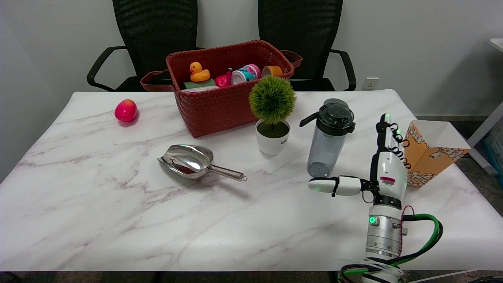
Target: Pick up the black cup.
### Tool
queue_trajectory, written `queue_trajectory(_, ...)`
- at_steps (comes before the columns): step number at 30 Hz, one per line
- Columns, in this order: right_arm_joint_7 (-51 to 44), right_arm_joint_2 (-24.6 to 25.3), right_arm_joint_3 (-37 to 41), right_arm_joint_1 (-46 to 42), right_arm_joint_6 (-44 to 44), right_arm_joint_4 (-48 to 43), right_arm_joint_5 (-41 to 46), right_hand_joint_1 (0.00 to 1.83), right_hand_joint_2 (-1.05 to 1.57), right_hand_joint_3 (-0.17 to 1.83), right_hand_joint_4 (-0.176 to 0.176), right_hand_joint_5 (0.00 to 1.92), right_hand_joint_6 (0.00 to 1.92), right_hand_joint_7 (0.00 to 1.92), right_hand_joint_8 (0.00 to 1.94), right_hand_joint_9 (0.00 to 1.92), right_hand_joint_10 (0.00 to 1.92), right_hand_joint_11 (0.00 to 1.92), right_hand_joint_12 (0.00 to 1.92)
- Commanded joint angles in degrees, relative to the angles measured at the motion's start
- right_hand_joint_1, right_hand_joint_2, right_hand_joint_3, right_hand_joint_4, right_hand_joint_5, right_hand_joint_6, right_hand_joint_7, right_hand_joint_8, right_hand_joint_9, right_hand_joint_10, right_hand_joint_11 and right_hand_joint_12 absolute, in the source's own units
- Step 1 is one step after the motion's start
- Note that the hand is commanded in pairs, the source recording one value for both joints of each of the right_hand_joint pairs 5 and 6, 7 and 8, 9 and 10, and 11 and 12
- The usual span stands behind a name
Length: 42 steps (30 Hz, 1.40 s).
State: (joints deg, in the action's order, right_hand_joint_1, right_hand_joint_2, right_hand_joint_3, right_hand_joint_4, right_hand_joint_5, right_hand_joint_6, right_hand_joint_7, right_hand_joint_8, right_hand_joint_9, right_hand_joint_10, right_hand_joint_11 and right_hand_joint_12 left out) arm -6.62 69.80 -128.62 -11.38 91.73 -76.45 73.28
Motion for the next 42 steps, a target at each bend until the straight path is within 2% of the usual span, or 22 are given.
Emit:
queue_trajectory(1,10.4,0.2,0.0,0.8,-1.6,-0.7,3.7,0.75,-0.12,-0.17,0.0,0.0,0.0,0.07,0.07,0.13,0.13,0.02,0.02)
queue_trajectory(10,14.0,-0.2,0.5,1.9,-5.1,-0.1,5.0,0.87,-0.25,-0.17,0.0,0.0,0.0,0.03,0.03,0.15,0.15,0.08,0.08)
queue_trajectory(19,16.4,-0.3,1.4,2.5,-7.1,0.6,6.0,0.91,-0.27,-0.17,0.0,0.0,0.0,0.1,0.1,0.23,0.23,0.1,0.1)
queue_trajectory(23,16.5,-0.3,2.4,2.5,-8.2,0.6,6.0,0.98,-0.3,-0.1,0.0,0.0,0.0,0.14,0.14,0.26,0.26,0.12,0.12)
queue_trajectory(25,16.7,-0.2,3.0,2.5,-8.9,0.7,6.2,1.0,-0.31,0.01,0.0,0.0,0.0,0.15,0.15,0.27,0.27,0.13,0.13)
queue_trajectory(35,19.2,-0.2,5.3,3.2,-11.7,2.4,7.9,1.0,-0.34,0.13,0.0,0.0,0.0,0.16,0.16,0.27,0.27,0.14,0.14)
queue_trajectory(42,22.5,0.2,7.5,4.7,-15.2,4.9,8.1,0.98,-0.32,0.09,0.0,0.0,0.0,0.16,0.16,0.26,0.26,0.14,0.14)
